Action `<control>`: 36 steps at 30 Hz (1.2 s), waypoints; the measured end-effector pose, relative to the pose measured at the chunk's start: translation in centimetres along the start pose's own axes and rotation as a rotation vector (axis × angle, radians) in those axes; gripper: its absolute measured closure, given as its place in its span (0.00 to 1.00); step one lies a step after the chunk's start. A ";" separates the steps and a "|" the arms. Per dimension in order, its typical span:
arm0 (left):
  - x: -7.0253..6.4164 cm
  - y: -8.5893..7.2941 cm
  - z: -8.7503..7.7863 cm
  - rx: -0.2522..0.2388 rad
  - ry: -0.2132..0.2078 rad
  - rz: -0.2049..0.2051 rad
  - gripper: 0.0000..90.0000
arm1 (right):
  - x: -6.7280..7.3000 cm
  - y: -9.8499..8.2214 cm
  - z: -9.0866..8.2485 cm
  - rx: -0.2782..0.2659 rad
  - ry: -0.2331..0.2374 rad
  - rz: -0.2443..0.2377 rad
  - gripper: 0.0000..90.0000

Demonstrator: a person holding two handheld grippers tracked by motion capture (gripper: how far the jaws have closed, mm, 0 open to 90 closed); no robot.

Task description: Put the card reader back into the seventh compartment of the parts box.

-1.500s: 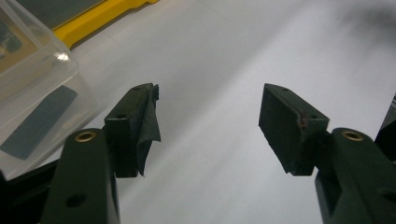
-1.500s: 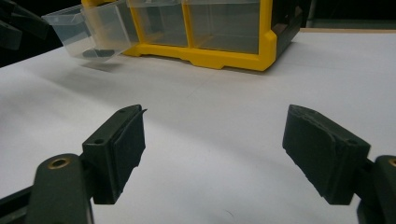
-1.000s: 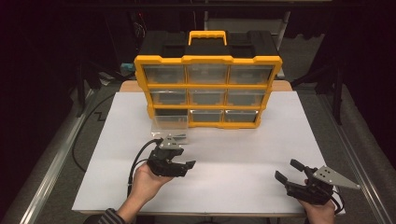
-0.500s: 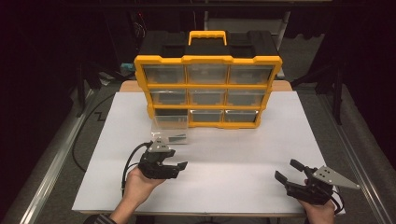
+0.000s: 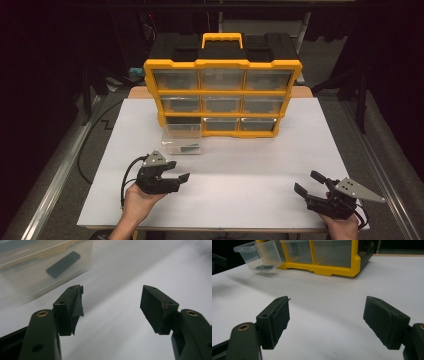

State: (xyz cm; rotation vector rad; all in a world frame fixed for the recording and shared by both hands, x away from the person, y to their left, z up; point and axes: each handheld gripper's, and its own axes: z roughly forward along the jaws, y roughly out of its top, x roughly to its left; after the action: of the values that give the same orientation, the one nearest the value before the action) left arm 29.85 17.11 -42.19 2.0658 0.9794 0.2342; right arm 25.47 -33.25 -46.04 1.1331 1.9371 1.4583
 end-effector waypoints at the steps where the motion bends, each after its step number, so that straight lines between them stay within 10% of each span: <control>1: 0.1 -0.2 -0.1 -0.001 0.004 -0.003 0.39 | 0.0 0.0 0.0 0.000 0.000 -0.001 0.24; 36: 3.4 -4.4 -3.3 -0.127 0.140 -0.078 0.34 | 0.0 0.0 0.1 0.011 -0.007 -0.005 0.24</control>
State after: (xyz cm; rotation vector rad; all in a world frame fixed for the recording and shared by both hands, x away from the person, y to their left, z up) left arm 28.14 23.10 -43.92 1.9122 1.0992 0.3941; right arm 25.54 -33.17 -46.09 1.1363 1.9435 1.4410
